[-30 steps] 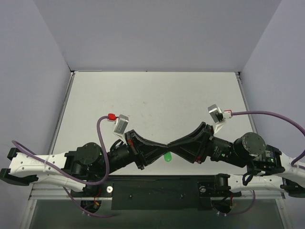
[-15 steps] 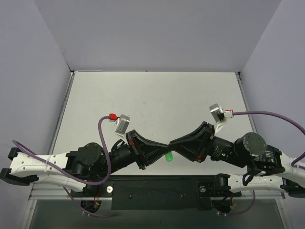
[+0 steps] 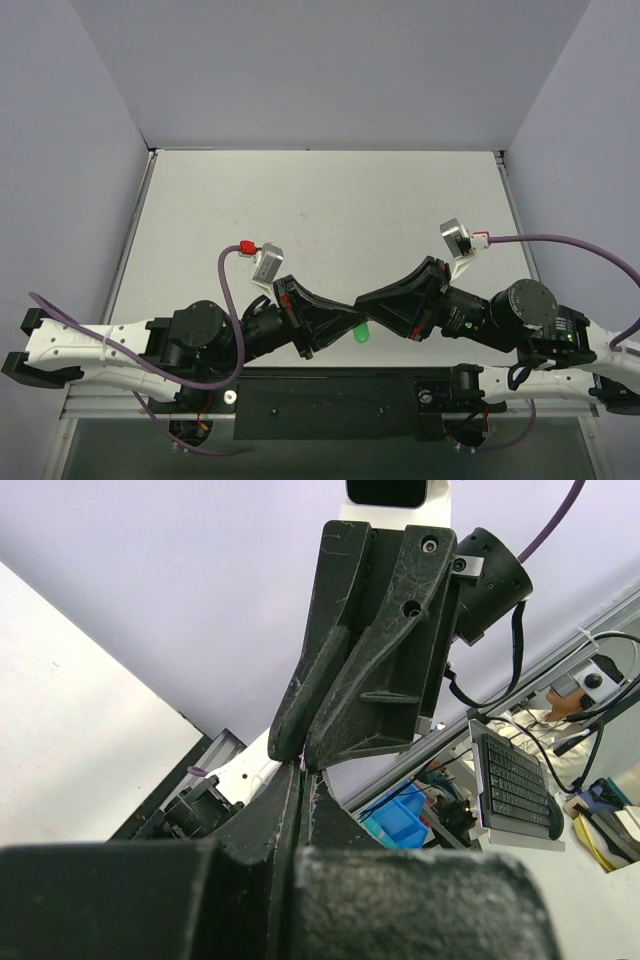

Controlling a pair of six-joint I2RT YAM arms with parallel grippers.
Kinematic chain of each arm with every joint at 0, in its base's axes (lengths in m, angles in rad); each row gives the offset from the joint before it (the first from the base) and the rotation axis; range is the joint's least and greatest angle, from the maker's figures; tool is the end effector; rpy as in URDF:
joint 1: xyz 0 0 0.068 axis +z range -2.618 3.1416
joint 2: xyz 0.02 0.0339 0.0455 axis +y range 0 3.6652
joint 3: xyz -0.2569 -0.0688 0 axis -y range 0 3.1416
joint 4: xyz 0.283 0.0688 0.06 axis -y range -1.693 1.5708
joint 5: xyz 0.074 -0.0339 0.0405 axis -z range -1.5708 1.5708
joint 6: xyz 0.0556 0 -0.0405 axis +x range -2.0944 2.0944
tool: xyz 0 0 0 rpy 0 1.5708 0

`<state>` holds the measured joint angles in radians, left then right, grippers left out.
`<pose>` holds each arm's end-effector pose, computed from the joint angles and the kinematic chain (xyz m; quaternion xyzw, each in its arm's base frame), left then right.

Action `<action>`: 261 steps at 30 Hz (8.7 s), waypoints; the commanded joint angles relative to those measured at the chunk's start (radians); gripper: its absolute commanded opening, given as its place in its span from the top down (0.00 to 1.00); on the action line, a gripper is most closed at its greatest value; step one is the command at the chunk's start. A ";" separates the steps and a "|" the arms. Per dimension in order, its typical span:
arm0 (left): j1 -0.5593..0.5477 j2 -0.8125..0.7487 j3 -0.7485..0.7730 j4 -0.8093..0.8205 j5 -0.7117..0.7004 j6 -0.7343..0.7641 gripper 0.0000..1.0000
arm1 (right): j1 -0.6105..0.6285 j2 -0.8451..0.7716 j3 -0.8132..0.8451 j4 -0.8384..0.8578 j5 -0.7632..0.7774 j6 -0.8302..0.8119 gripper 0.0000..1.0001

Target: Remove the keys from the keyring

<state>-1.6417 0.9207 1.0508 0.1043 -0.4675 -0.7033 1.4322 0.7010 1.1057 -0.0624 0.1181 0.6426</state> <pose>0.0067 -0.2587 0.4429 0.1104 0.6198 -0.6482 0.4284 0.0316 0.1793 0.4891 -0.1768 0.5496 0.6852 0.4441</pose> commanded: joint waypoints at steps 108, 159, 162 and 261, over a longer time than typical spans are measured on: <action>-0.018 -0.045 0.038 -0.048 0.029 0.156 0.57 | -0.003 -0.072 -0.004 0.042 -0.089 -0.049 1.00; -0.018 -0.019 0.048 -0.021 0.038 0.166 1.00 | -0.003 -0.057 -0.026 0.093 -0.140 -0.035 1.00; -0.018 -0.002 0.070 -0.057 0.036 0.166 1.00 | -0.003 -0.060 -0.027 0.087 -0.138 -0.034 1.00; -0.079 -0.066 -0.015 0.233 0.135 0.214 0.55 | -0.003 -0.054 0.020 0.164 -0.294 0.015 1.00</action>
<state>-1.7161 0.8494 1.0134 0.2638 -0.3546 -0.4896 1.4338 0.6506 1.1080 0.0067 -0.1509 0.6548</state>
